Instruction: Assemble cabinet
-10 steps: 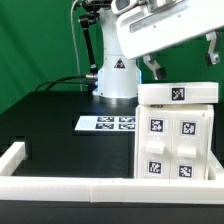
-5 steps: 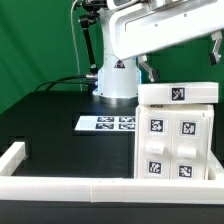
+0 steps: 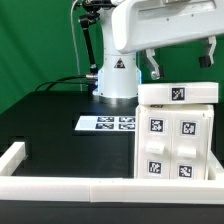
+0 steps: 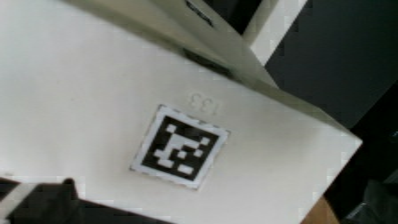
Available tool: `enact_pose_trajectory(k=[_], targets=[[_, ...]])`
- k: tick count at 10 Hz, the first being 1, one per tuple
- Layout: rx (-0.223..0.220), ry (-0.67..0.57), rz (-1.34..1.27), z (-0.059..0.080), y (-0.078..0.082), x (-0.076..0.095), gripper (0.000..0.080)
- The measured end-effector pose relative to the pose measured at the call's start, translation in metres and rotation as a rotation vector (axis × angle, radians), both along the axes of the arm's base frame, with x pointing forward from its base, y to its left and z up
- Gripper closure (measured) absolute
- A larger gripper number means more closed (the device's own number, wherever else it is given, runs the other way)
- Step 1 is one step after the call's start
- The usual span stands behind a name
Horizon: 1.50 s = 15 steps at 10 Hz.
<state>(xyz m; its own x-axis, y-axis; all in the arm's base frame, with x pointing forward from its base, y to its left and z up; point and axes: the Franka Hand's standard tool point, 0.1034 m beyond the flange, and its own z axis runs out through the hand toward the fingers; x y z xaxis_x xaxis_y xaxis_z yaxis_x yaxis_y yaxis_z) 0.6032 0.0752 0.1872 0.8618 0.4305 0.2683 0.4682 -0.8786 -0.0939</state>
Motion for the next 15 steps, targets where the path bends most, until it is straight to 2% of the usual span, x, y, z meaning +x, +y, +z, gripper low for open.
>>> enact_pose_trajectory(k=[3, 4, 7, 10, 12, 14, 15], targets=[[-0.044, -0.037, 0.183, -0.001, -0.002, 0.000, 0.0002], [-0.087, -0.063, 0.338, -0.004, -0.004, 0.000, 0.0002], [-0.174, -0.095, 0.606, -0.010, -0.004, -0.001, 0.0002], [-0.245, -0.105, 0.827, -0.020, -0.005, -0.002, 0.0002], [-0.267, -0.109, 0.964, -0.028, -0.004, -0.003, 0.0002], [-0.260, -0.096, 0.911, -0.032, -0.003, -0.003, 0.0002], [-0.258, -0.094, 0.898, -0.032, -0.004, -0.003, 0.0028]])
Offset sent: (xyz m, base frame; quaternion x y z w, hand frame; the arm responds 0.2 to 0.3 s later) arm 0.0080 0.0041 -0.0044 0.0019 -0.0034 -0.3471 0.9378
